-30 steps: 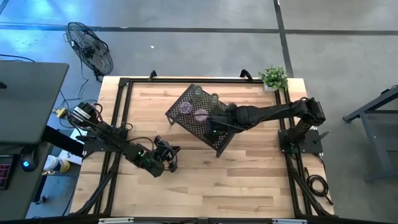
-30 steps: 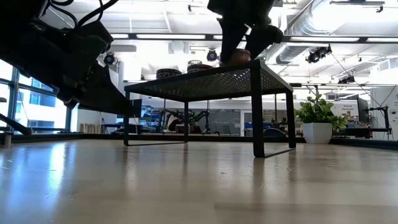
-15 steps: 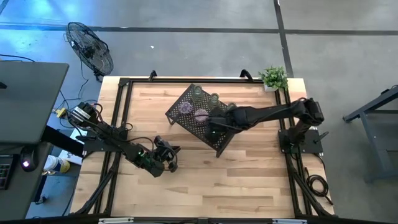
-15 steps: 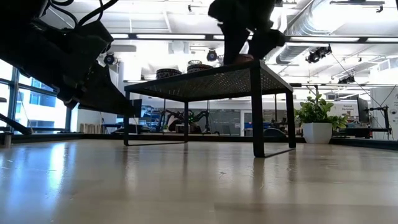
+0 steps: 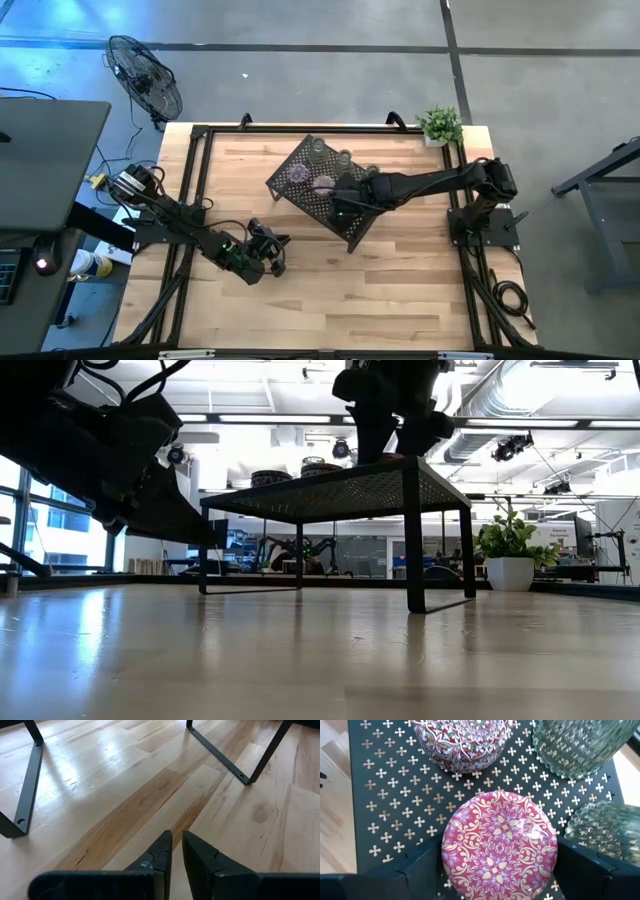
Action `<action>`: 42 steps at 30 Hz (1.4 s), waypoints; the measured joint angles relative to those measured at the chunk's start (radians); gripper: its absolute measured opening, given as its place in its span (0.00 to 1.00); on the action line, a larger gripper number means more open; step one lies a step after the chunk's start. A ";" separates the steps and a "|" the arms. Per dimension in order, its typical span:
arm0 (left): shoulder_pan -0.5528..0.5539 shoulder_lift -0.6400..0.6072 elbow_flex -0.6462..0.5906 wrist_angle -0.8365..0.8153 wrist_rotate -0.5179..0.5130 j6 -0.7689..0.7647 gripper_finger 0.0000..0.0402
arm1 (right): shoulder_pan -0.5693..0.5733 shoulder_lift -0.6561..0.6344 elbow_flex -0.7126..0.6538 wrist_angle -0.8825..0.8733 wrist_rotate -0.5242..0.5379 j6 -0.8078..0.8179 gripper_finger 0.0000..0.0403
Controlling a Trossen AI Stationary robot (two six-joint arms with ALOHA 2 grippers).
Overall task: Pick & Place candle stick holders
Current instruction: Put the pink scented candle on the shelf, then return to Home Position
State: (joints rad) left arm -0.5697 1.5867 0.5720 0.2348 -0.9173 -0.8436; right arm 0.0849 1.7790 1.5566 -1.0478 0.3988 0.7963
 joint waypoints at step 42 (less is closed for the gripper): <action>-0.001 0.000 0.001 -0.007 -0.007 0.001 0.10 | 0.094 -0.128 -0.001 -0.015 0.083 -0.105 0.81</action>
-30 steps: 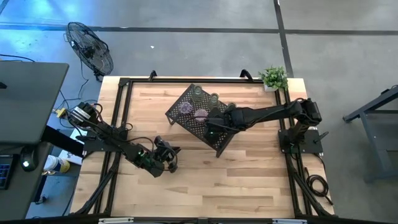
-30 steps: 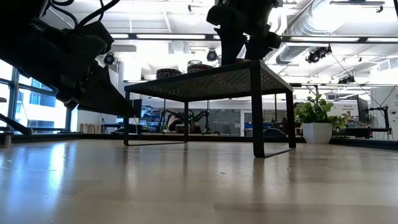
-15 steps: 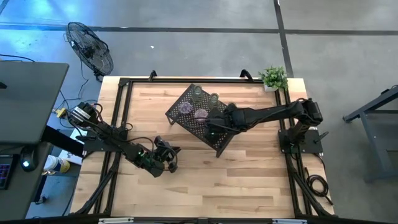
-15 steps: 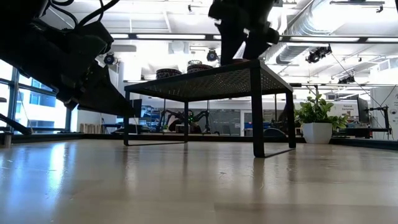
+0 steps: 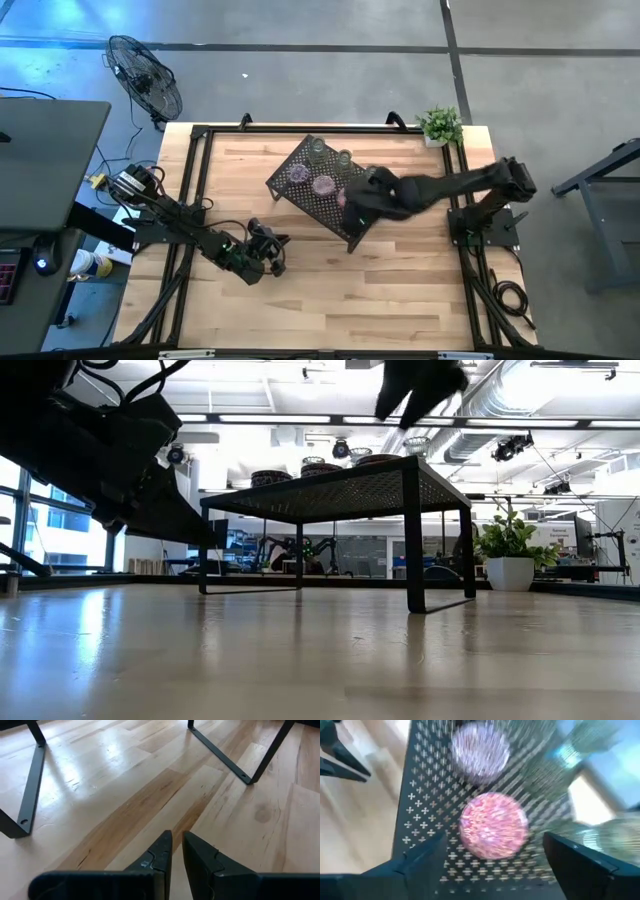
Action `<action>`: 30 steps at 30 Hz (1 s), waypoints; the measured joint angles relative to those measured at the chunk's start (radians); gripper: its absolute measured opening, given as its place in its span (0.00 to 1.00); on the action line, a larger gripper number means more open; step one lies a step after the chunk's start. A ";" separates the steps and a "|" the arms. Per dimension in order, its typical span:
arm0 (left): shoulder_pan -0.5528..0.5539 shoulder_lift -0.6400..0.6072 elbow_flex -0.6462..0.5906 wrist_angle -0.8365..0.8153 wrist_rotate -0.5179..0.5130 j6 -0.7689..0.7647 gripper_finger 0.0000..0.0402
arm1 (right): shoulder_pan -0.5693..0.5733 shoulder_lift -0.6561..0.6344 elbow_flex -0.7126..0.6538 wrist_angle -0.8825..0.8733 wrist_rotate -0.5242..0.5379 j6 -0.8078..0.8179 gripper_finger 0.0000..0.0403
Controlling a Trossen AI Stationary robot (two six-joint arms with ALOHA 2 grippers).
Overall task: Pick & Place candle stick holders
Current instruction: Return to Home Position
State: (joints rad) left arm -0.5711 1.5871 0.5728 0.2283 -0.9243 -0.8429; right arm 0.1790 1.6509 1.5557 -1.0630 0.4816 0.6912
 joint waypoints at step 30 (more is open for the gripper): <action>0.095 -0.459 -0.260 0.181 0.322 0.393 0.10 | 0.148 -1.185 -1.215 1.059 -0.146 -0.721 0.01</action>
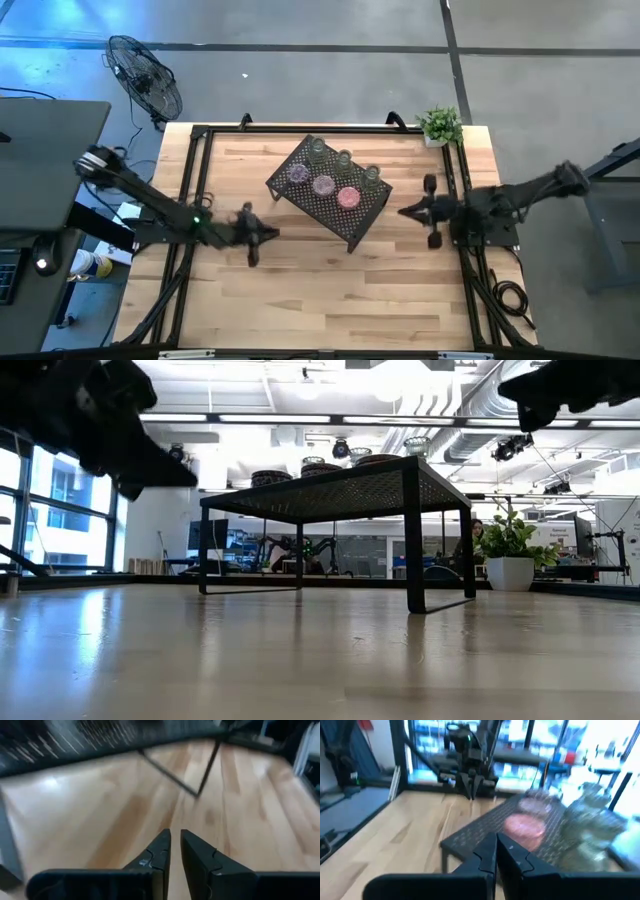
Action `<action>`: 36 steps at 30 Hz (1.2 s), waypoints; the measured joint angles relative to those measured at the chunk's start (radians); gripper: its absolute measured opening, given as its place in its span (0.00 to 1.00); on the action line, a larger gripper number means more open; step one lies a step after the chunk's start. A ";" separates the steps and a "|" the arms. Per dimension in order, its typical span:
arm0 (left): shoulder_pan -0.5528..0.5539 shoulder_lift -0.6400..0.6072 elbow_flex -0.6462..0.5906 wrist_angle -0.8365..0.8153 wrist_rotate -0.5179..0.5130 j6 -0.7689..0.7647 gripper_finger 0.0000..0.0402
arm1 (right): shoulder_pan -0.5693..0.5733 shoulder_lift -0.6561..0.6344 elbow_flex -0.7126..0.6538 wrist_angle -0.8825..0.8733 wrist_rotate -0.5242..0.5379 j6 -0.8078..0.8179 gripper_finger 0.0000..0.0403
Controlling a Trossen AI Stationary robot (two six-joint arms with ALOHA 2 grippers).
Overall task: Pick & Place candle stick holders
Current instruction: Return to Home Position
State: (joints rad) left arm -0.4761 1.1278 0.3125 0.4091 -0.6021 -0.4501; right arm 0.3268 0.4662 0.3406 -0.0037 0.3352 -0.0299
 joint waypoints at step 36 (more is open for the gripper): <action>0.561 -1.109 -0.296 -0.344 0.546 0.394 0.10 | -0.785 -0.362 -0.330 0.124 -0.562 -0.012 0.00</action>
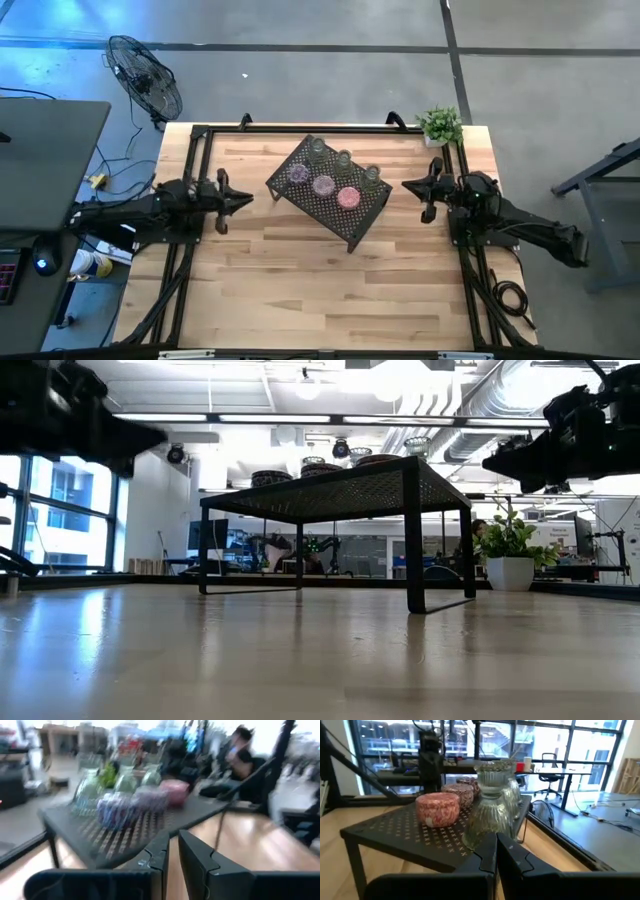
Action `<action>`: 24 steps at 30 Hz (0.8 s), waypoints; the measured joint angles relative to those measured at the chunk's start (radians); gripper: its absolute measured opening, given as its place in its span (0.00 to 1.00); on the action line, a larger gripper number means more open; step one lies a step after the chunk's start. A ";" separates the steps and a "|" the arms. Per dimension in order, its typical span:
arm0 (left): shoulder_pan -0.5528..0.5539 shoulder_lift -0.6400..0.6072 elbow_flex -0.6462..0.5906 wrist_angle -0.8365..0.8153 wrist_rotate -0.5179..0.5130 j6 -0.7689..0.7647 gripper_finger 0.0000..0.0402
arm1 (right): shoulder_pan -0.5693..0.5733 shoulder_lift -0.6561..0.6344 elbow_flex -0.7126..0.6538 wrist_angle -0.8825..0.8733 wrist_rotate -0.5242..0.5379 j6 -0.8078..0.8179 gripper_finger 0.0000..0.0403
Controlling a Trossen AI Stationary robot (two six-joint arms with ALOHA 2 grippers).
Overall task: Pick & Place candle stick holders
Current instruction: Return to Home Position
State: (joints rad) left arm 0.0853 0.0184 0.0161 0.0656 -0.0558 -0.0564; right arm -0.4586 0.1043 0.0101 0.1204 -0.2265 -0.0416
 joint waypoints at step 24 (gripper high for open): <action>0.000 -0.008 -0.004 -0.041 0.143 -0.087 0.10 | 0.000 0.002 0.000 -0.027 0.060 0.016 0.00</action>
State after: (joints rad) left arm 0.0849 0.0109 0.0124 0.0242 0.0875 -0.1432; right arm -0.4583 0.1059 0.0097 0.0933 -0.1661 -0.0254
